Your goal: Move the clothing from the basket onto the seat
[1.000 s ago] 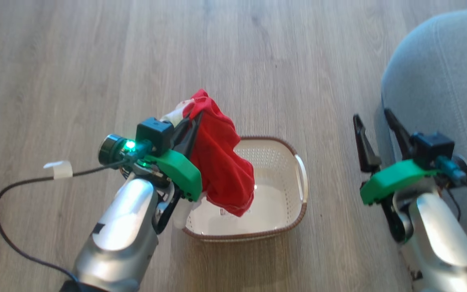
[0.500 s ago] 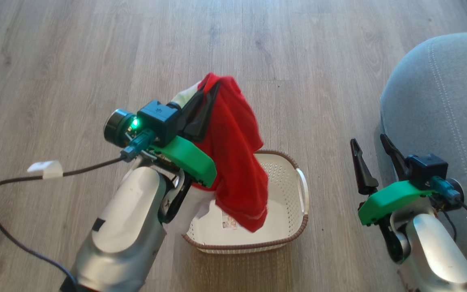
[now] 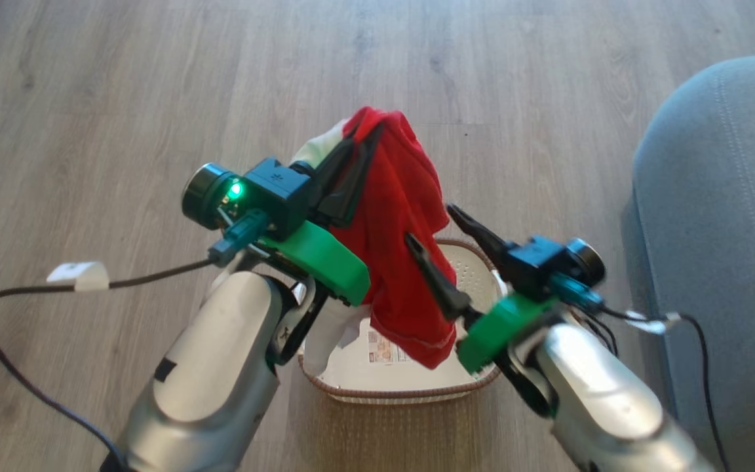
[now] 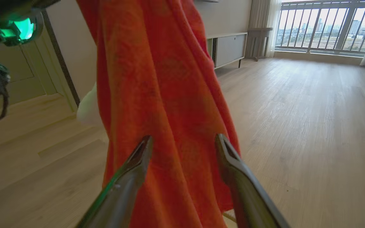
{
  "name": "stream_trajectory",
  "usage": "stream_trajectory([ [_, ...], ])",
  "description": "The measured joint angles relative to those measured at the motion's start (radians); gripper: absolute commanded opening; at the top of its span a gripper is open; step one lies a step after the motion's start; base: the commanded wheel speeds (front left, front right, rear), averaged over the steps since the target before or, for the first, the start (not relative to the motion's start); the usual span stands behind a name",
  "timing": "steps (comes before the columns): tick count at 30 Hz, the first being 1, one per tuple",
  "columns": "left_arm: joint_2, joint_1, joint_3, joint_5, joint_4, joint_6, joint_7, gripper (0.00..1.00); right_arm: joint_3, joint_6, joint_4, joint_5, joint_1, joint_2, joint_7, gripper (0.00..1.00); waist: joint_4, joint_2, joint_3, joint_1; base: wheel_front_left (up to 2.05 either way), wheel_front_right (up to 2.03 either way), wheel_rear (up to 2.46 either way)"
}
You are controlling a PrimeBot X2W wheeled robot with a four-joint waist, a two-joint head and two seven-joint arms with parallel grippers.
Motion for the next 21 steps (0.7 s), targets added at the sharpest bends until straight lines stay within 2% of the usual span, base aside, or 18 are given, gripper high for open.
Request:
stream_trajectory([
  [8, -0.001, 0.0, -0.05, -0.011, -0.013, -0.002, 0.003, 0.0, 0.158, 0.0, 0.163, 0.035, -0.171, 0.012, 0.0, 1.0, 0.051, 0.0, 0.009, 0.0, 0.0, 0.0, 0.0],
  [10, -0.002, 0.0, -0.059, -0.011, -0.013, -0.005, 0.003, 0.0, 0.192, 0.0, 0.212, 0.081, -0.194, 0.011, 0.0, 1.0, 0.066, 0.0, 0.01, 0.0001, 0.0, 0.0, 0.0],
  [11, -0.002, 0.0, -0.066, -0.012, -0.013, -0.005, 0.003, 0.0, 0.209, 0.0, 0.232, 0.107, -0.203, 0.012, 0.0, 0.6, 0.074, 0.0, 0.01, 0.0, 0.0, 0.0, 0.0],
  [12, -0.002, 0.0, -0.072, -0.018, -0.013, -0.005, 0.003, 0.0, 0.224, 0.0, 0.255, 0.132, -0.214, 0.012, 0.0, 0.12, 0.081, 0.0, 0.01, 0.0, 0.0, 0.0, 0.0],
  [13, -0.002, 0.0, -0.077, -0.022, -0.012, -0.006, 0.003, 0.0, 0.237, 0.0, 0.275, 0.149, -0.224, 0.012, 0.0, 0.0, 0.088, 0.0, 0.009, 0.0, 0.0, 0.0, 0.0],
  [21, -0.003, 0.0, -0.082, -0.029, -0.01, 0.002, -0.007, 0.0, 0.242, 0.0, 0.333, 0.212, -0.277, 0.012, 0.0, 0.0, 0.109, 0.0, 0.018, 0.0002, 0.0, 0.0, 0.0],
])
